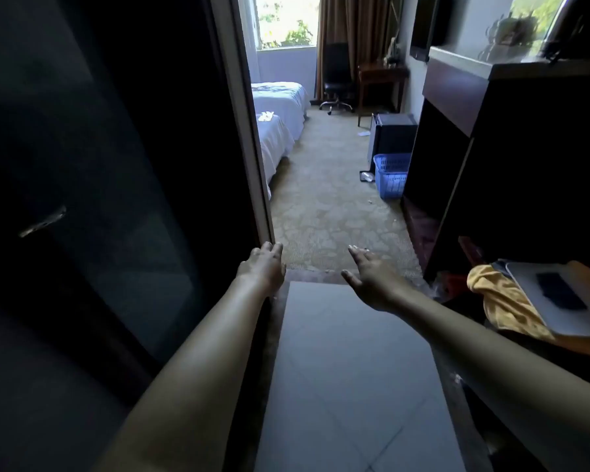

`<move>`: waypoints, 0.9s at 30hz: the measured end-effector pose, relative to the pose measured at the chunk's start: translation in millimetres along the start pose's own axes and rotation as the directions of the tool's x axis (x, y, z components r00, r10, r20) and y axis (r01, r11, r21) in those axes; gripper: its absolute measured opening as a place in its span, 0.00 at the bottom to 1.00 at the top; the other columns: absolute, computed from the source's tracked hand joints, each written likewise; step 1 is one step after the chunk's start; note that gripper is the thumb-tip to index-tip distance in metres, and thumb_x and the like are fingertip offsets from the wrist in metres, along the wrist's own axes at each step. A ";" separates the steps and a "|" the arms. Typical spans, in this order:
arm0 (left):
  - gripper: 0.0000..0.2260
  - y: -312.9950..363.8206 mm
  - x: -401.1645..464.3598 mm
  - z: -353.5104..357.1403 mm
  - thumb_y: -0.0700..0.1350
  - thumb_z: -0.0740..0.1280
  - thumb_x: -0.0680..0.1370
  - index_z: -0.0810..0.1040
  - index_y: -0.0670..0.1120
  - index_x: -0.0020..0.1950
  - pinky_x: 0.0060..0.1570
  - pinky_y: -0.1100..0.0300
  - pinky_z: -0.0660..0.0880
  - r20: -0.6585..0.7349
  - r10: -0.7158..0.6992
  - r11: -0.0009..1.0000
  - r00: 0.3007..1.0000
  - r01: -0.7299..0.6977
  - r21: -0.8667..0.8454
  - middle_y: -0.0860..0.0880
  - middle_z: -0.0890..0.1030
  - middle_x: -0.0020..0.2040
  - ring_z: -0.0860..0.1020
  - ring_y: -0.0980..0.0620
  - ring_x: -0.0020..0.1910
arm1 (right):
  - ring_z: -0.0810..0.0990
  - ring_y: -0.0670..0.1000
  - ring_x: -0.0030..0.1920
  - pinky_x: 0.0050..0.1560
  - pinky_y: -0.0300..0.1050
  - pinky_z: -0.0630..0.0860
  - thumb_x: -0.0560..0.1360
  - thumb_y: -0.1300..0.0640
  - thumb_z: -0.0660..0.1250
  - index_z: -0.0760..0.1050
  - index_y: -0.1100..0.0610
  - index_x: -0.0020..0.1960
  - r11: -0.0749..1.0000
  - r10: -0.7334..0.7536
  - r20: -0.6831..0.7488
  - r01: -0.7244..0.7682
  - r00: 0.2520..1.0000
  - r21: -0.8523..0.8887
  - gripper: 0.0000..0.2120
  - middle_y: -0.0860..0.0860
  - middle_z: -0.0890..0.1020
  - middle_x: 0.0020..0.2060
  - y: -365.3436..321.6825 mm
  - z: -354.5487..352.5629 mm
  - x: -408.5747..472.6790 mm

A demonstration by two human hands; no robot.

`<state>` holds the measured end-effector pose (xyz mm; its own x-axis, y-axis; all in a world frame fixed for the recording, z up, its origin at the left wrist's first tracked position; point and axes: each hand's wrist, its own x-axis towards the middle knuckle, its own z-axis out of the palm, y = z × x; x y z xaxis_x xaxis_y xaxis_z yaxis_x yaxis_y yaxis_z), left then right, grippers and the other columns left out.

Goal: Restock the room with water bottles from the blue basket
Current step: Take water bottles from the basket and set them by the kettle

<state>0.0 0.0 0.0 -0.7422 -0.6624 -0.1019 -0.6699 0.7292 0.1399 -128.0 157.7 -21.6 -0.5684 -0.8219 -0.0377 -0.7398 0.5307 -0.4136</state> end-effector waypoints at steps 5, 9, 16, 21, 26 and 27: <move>0.22 16.3 50.5 -7.6 0.47 0.54 0.82 0.56 0.46 0.76 0.67 0.46 0.67 0.034 -0.019 1.000 0.999 0.020 -0.020 0.46 0.62 0.73 0.62 0.45 0.72 | 0.50 0.52 0.77 0.75 0.47 0.51 0.81 0.50 0.53 0.49 0.59 0.77 1.000 0.021 0.034 -0.021 0.999 0.011 0.29 0.55 0.54 0.77 32.7 -19.7 59.6; 0.23 21.2 94.7 -21.7 0.48 0.54 0.82 0.56 0.46 0.76 0.67 0.47 0.66 0.002 -0.046 0.998 0.999 0.046 -0.035 0.46 0.62 0.74 0.62 0.44 0.72 | 0.51 0.53 0.77 0.75 0.47 0.51 0.81 0.51 0.54 0.49 0.59 0.77 1.000 -0.004 0.004 0.004 1.000 0.021 0.29 0.56 0.55 0.77 44.3 -44.0 109.5; 0.23 12.9 167.7 -39.5 0.48 0.54 0.82 0.56 0.46 0.76 0.69 0.48 0.65 -0.022 -0.056 0.998 0.998 0.055 -0.028 0.46 0.61 0.74 0.62 0.44 0.73 | 0.52 0.52 0.77 0.74 0.47 0.52 0.81 0.50 0.54 0.50 0.59 0.77 0.999 -0.018 -0.002 0.018 1.000 0.039 0.28 0.56 0.56 0.77 51.3 -58.7 182.3; 0.23 -11.2 234.0 -37.1 0.48 0.55 0.82 0.56 0.46 0.76 0.69 0.48 0.65 -0.001 -0.069 0.998 0.998 0.069 -0.007 0.45 0.62 0.74 0.62 0.44 0.72 | 0.52 0.53 0.77 0.75 0.48 0.52 0.81 0.50 0.54 0.50 0.59 0.77 0.999 0.002 -0.001 -0.002 1.000 0.045 0.28 0.56 0.56 0.77 55.6 -51.4 242.4; 0.22 -33.4 302.7 -44.7 0.48 0.54 0.82 0.57 0.45 0.75 0.69 0.49 0.65 0.007 -0.032 0.999 0.999 0.032 0.004 0.44 0.62 0.73 0.62 0.43 0.72 | 0.53 0.54 0.77 0.76 0.48 0.52 0.81 0.50 0.55 0.51 0.60 0.77 0.998 0.044 -0.019 -0.044 0.999 0.045 0.29 0.57 0.57 0.76 51.3 -50.9 309.7; 0.22 -37.6 314.9 -46.3 0.48 0.54 0.82 0.58 0.45 0.75 0.68 0.48 0.65 0.009 -0.029 1.000 1.000 0.029 0.010 0.44 0.63 0.73 0.62 0.43 0.72 | 0.54 0.54 0.77 0.76 0.48 0.52 0.81 0.50 0.55 0.51 0.59 0.77 0.998 0.046 -0.022 -0.045 0.999 0.042 0.29 0.57 0.57 0.76 50.0 -51.4 321.6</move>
<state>-207.7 -244.0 8.3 -0.7223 -0.6819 -0.1147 -0.6915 0.7111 0.1268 -366.2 -69.4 -7.6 -0.6095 -0.7919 -0.0365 -0.6978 0.5578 -0.4494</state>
